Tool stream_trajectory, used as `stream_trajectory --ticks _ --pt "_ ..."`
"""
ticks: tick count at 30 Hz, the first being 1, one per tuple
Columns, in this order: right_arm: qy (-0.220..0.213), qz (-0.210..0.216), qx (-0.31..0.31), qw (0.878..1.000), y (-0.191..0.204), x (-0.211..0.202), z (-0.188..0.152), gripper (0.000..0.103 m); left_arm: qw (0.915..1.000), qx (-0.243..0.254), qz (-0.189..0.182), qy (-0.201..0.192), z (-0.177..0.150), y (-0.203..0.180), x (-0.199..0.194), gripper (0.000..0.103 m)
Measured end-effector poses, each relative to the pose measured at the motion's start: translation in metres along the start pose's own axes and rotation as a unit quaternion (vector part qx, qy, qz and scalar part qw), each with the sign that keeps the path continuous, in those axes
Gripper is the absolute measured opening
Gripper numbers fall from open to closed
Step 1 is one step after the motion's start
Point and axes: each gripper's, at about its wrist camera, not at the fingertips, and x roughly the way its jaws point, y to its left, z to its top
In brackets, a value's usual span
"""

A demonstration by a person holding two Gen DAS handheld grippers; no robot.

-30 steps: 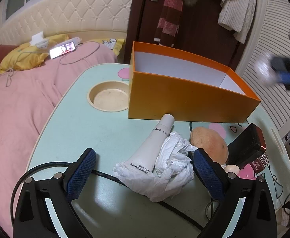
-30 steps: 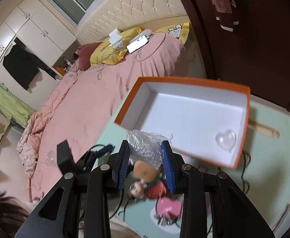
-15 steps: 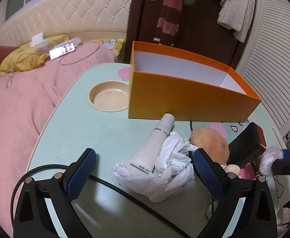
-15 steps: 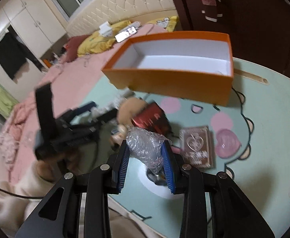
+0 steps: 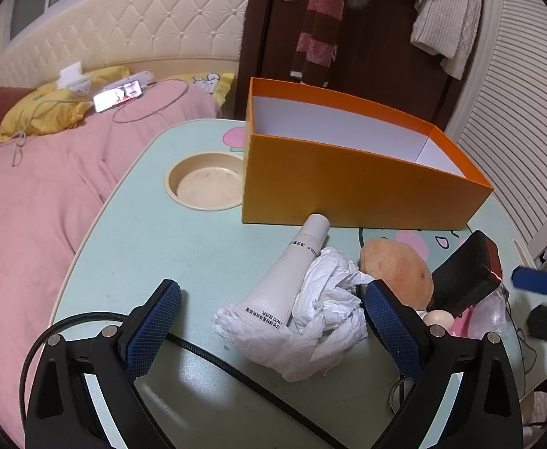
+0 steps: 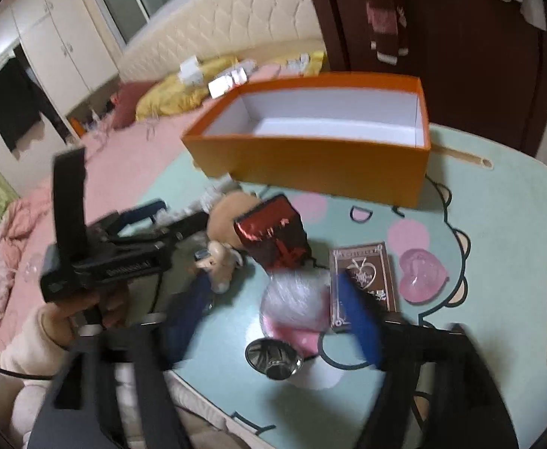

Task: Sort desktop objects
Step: 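Carry the plastic bag out and release it beside the metal tin, right tool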

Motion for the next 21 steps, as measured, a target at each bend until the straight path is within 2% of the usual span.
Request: stream_trajectory --ticks 3,6,11,17,21 --pt "-0.034 0.003 0.008 0.999 -0.003 -0.012 0.001 0.077 1.0000 -0.007 0.005 -0.002 0.000 0.003 -0.001 0.098" --pt "-0.074 -0.016 0.015 0.997 -0.011 -0.024 0.001 0.077 0.9996 -0.026 0.001 -0.008 0.000 0.009 -0.003 0.098" --pt "-0.088 -0.061 0.021 0.994 -0.024 -0.025 -0.007 0.077 0.9991 -0.034 -0.023 -0.012 0.006 0.012 -0.014 0.098" --pt "-0.129 -0.058 0.078 0.987 -0.050 -0.032 -0.021 0.077 0.9977 0.019 -0.055 -0.034 0.043 -0.010 -0.042 0.098" --pt "-0.124 -0.051 0.093 0.987 -0.059 -0.030 -0.023 0.077 0.9948 0.067 -0.077 -0.007 0.089 -0.034 -0.049 0.097"
